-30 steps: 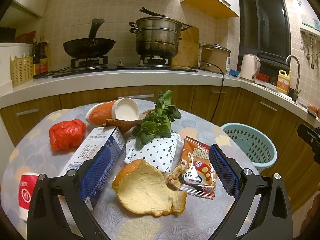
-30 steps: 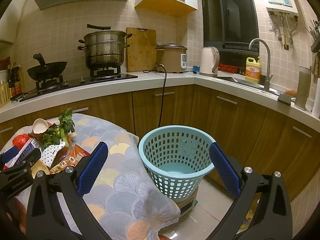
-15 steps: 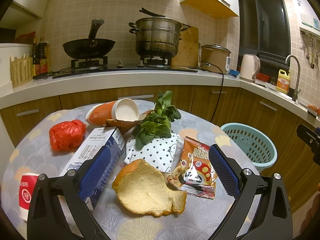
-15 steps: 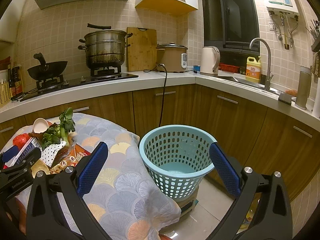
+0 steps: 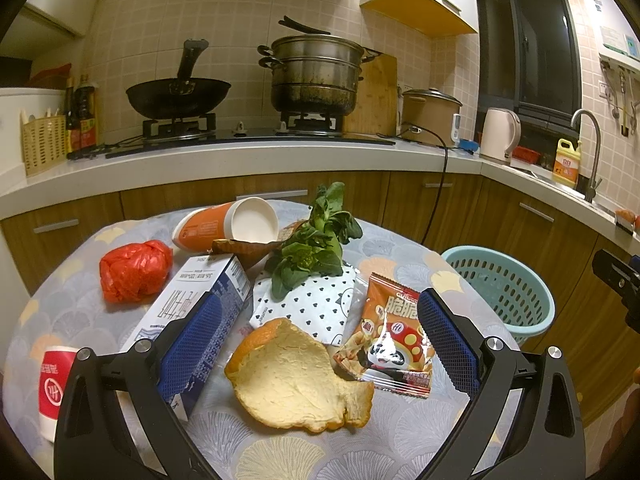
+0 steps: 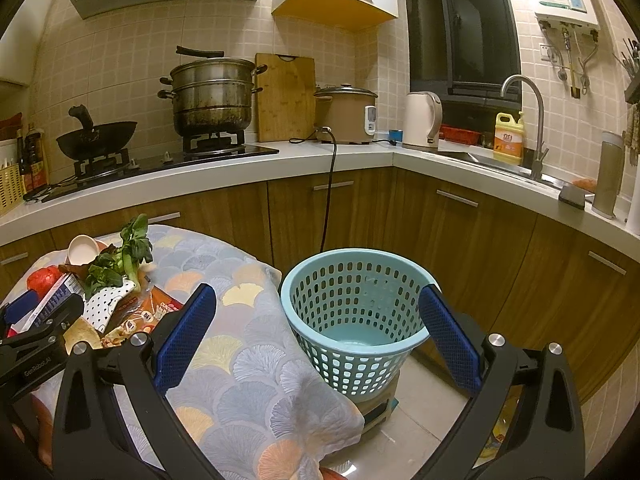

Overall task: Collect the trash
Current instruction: 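Grasp the red-and-white paper cup with the left tool while the right tool grasps the snack wrapper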

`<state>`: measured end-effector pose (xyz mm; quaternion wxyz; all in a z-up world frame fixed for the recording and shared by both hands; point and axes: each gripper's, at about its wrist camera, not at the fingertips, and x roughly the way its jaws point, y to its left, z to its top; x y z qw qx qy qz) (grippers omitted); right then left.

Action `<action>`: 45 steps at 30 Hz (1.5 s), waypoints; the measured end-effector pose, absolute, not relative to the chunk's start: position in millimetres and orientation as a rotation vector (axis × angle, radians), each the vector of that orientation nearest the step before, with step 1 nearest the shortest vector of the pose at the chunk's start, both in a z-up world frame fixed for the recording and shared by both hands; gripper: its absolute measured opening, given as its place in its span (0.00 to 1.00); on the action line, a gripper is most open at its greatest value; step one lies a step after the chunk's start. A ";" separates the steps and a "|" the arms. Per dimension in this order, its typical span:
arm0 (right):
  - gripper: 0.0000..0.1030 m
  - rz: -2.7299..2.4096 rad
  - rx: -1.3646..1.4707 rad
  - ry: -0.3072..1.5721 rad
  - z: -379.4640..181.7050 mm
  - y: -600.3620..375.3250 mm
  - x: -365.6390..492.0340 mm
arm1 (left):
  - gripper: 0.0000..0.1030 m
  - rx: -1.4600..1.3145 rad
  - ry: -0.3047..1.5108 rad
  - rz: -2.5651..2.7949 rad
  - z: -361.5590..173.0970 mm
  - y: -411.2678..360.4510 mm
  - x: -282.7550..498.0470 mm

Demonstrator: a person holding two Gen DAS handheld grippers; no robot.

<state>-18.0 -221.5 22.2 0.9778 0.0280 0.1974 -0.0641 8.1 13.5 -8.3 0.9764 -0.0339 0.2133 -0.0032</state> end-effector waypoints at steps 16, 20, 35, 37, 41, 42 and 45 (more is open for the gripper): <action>0.83 -0.098 0.026 0.408 20.6 -210.9 -15.7 | 0.92 -0.098 0.421 0.021 -0.2 23.8 3.1; 0.74 -0.071 0.009 0.408 20.7 -201.6 -14.9 | 0.92 -0.114 0.429 0.103 9.5 41.4 -16.2; 0.71 0.230 -0.037 0.481 11.8 -129.7 -8.2 | 0.92 -0.324 0.666 0.182 -14.7 180.3 -51.2; 0.71 0.289 -0.035 0.503 9.3 -122.8 -4.1 | 0.92 -0.337 0.698 0.188 -23.6 184.0 -45.5; 0.71 0.410 -0.052 0.572 0.9 -106.3 10.0 | 0.91 -0.350 0.758 0.192 -39.5 185.6 -31.3; 0.71 0.424 -0.055 0.580 -0.8 -104.7 12.6 | 0.91 -0.347 0.771 0.200 -42.2 185.2 -29.3; 0.71 0.431 -0.060 0.626 -8.7 -105.8 24.4 | 0.84 -0.344 0.812 0.228 -52.1 185.1 -23.2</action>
